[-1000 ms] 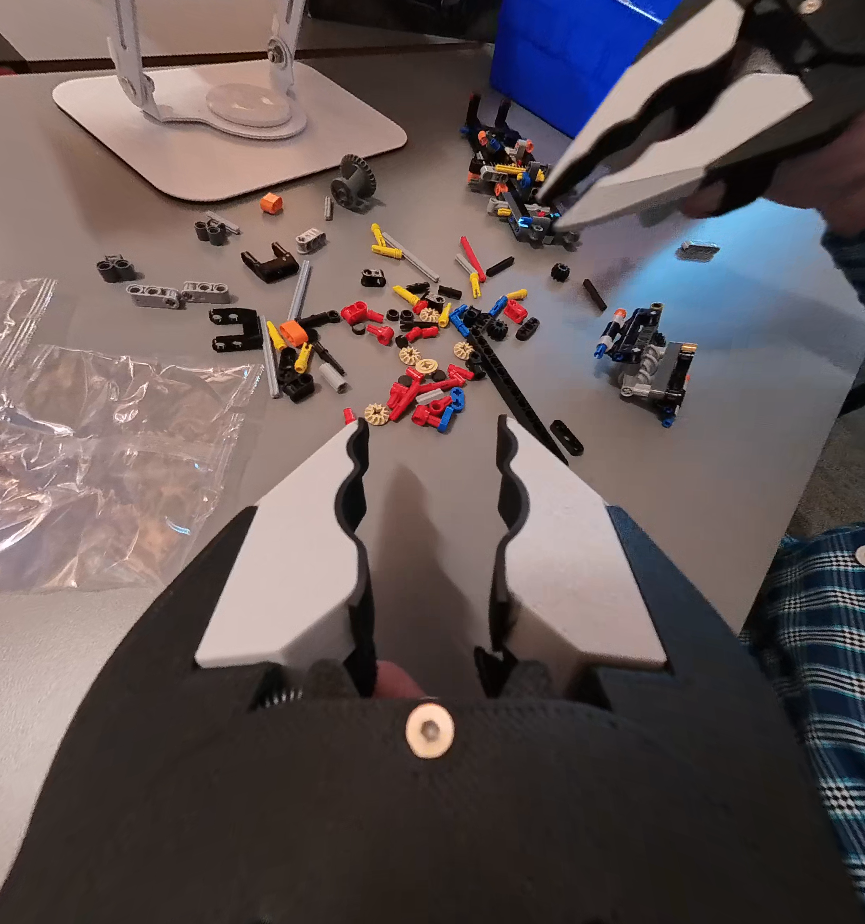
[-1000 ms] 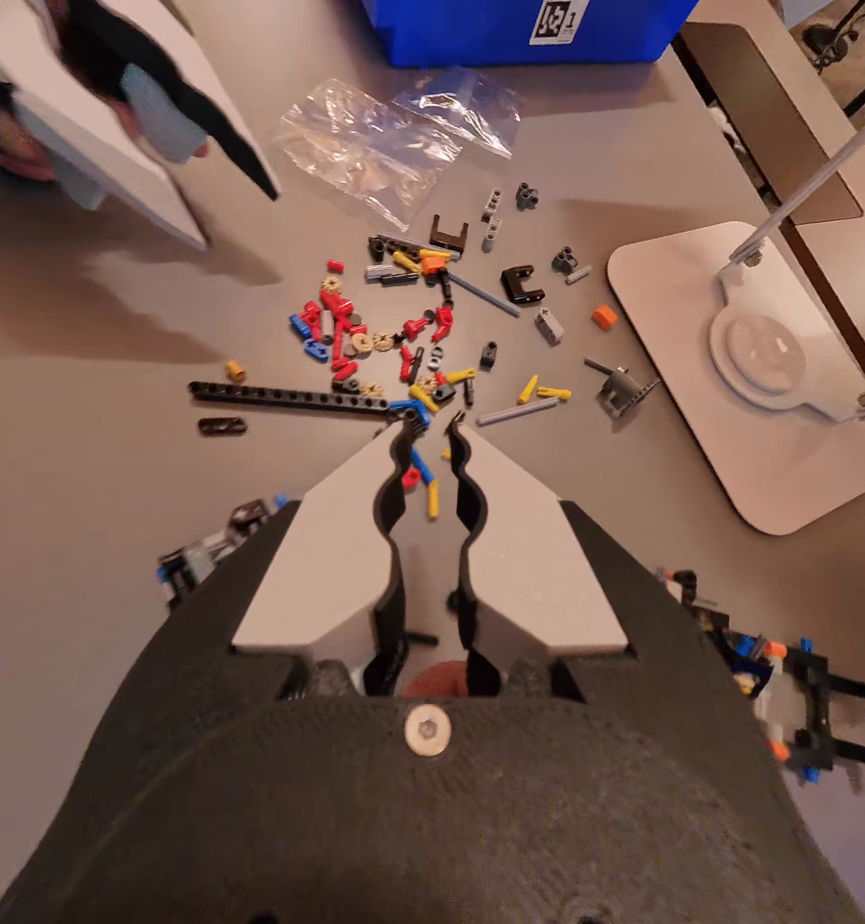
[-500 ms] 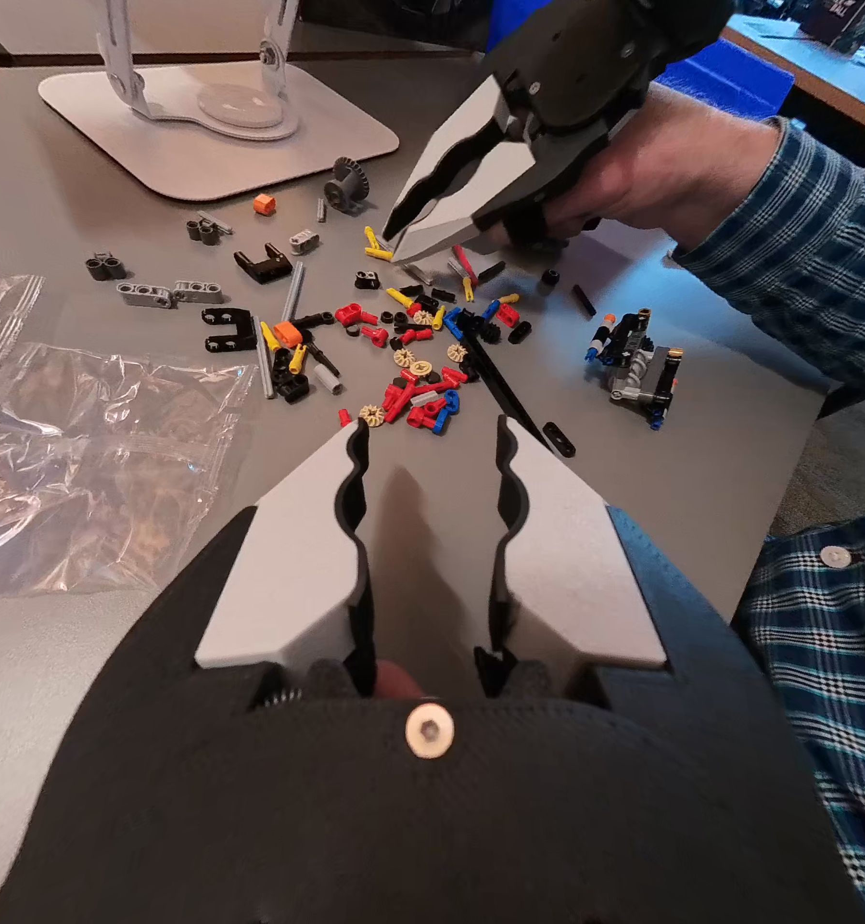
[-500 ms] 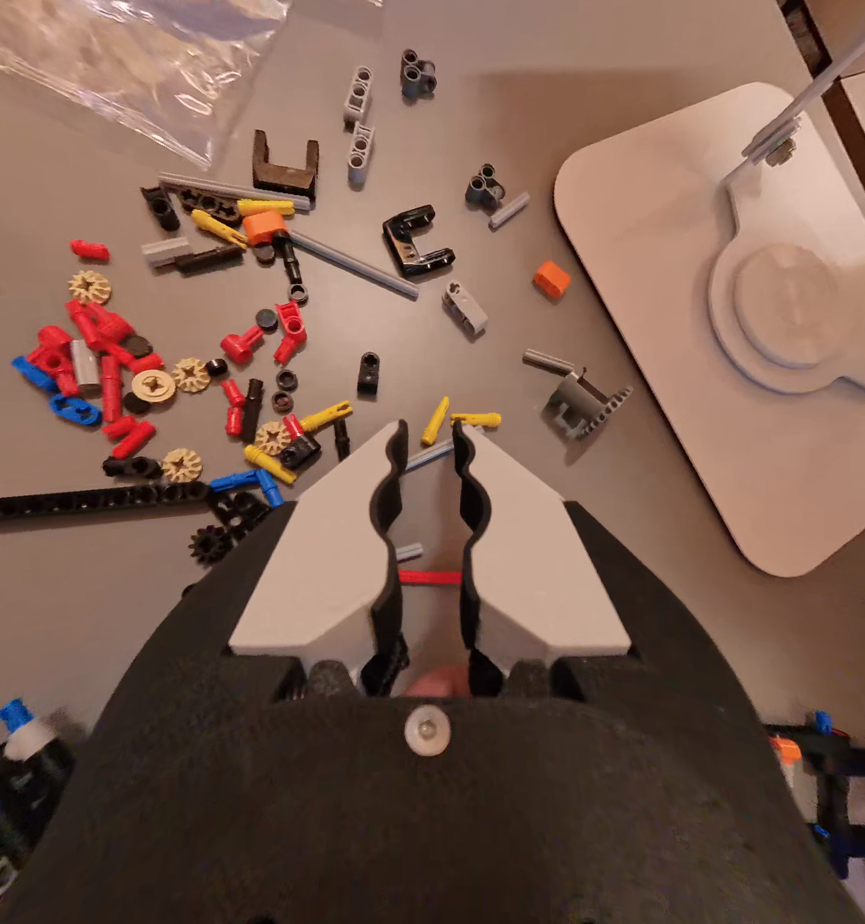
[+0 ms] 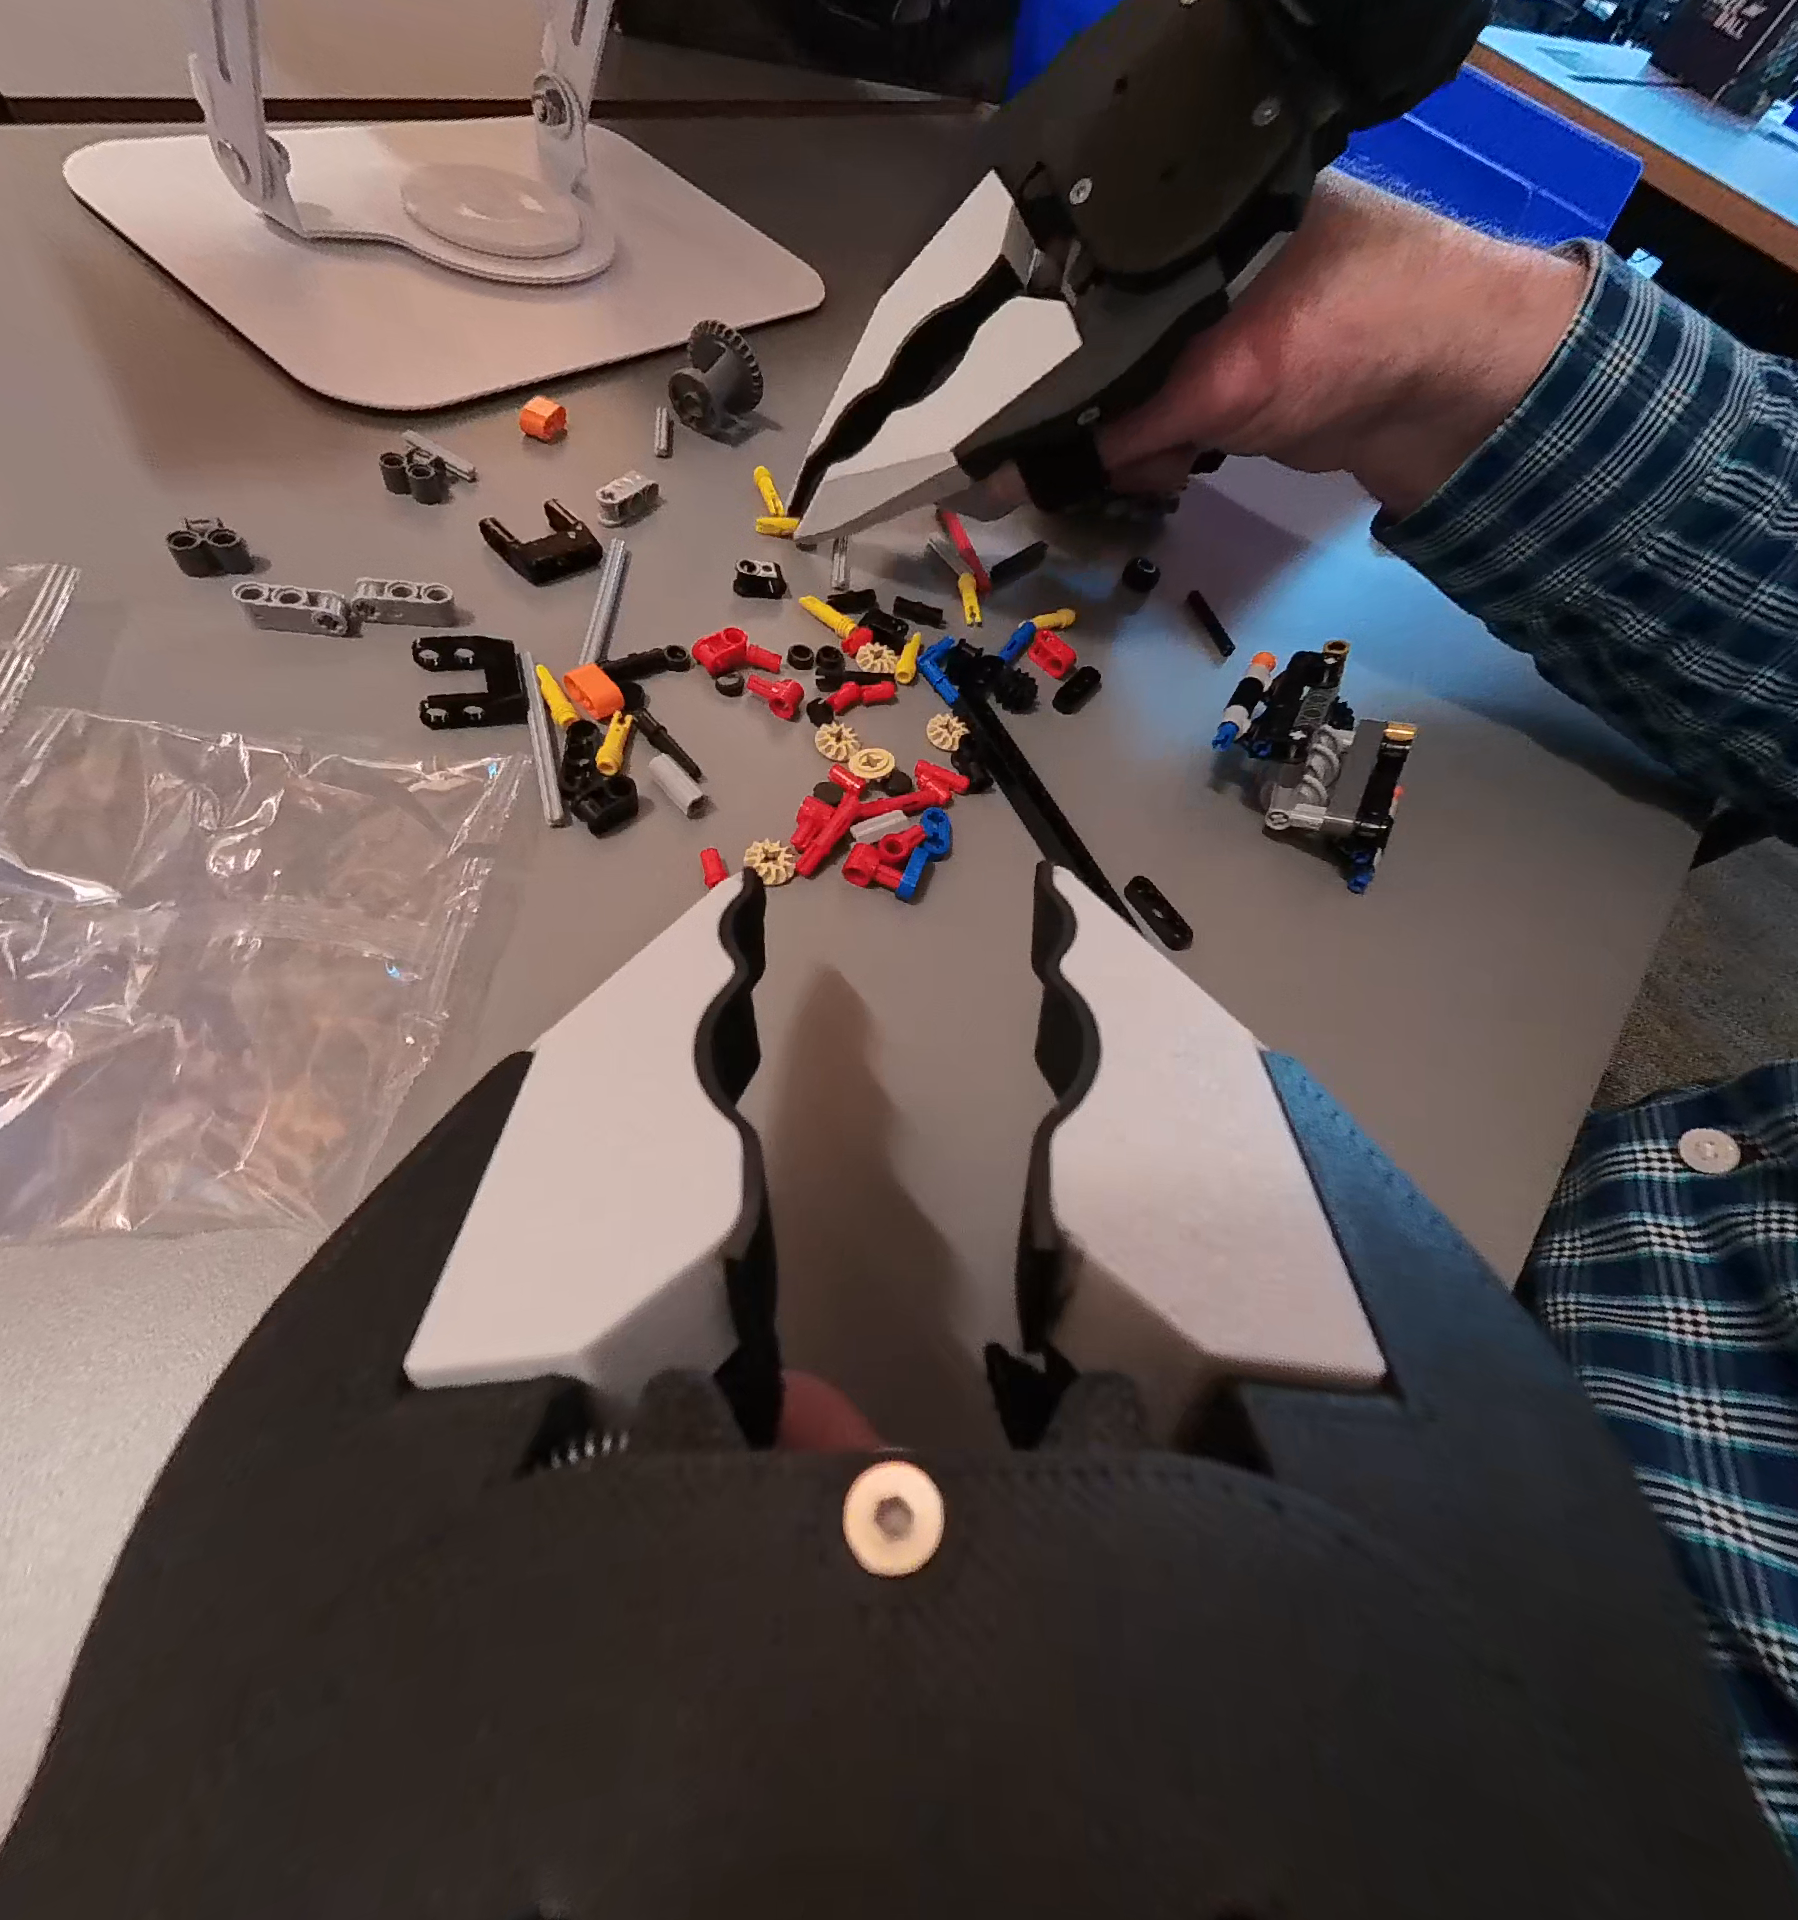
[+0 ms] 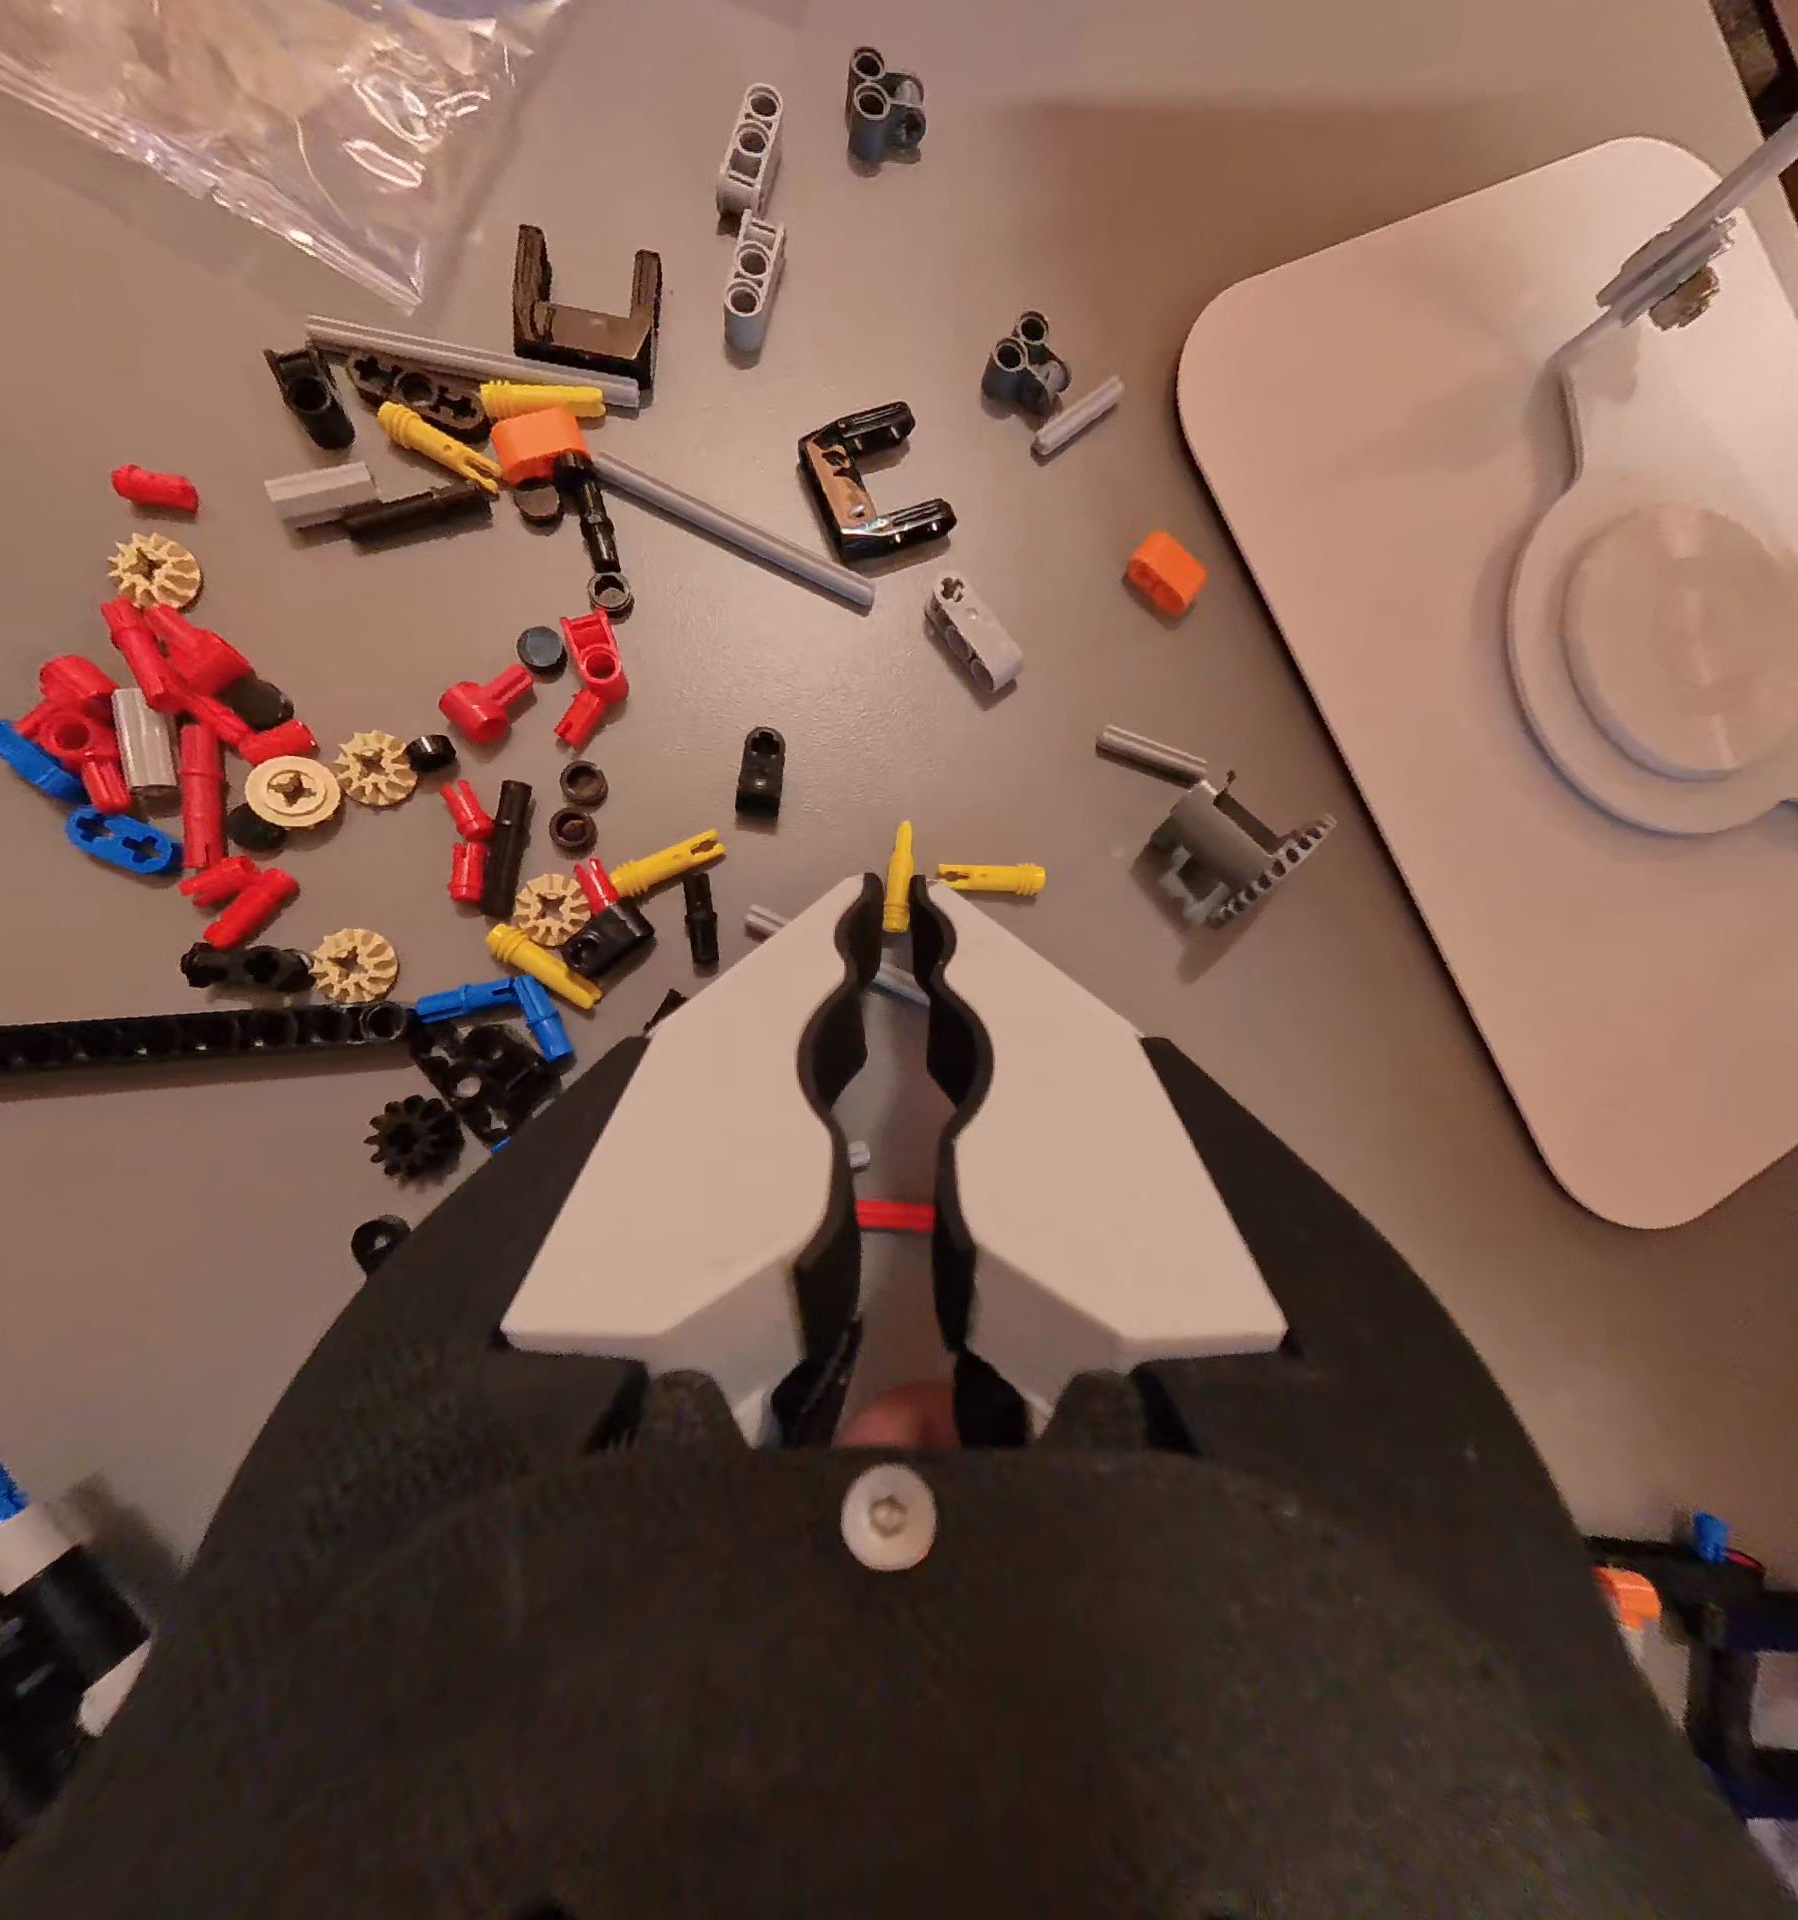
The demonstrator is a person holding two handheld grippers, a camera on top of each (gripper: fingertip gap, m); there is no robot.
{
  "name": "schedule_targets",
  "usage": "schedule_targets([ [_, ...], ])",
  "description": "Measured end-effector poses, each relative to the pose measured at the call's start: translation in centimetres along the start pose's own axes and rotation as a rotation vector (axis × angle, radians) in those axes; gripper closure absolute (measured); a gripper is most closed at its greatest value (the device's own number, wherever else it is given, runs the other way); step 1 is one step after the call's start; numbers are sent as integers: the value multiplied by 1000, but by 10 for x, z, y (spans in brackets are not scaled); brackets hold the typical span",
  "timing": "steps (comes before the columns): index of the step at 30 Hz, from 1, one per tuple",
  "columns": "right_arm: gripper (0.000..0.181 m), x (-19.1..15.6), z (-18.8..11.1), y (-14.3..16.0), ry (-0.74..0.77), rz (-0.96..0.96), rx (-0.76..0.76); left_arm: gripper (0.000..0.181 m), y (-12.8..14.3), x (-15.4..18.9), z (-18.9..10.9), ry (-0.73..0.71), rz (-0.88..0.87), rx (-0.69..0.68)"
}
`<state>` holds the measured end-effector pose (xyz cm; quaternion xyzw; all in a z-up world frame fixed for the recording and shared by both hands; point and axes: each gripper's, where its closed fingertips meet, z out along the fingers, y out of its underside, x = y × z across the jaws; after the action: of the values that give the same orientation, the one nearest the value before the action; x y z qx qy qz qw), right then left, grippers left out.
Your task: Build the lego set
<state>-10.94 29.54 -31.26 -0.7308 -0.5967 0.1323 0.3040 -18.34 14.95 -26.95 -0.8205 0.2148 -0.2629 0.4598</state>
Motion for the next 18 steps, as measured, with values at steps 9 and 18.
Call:
schedule_targets([
  [9, 180, -4, -34, -11, 18, 4, 91, 131, 0, 0, 0, -15, 15, -4],
  [18, 180, -17, -81, -4, 27, 5, 165, 131, 0, 0, 0, -34, 35, -4],
])
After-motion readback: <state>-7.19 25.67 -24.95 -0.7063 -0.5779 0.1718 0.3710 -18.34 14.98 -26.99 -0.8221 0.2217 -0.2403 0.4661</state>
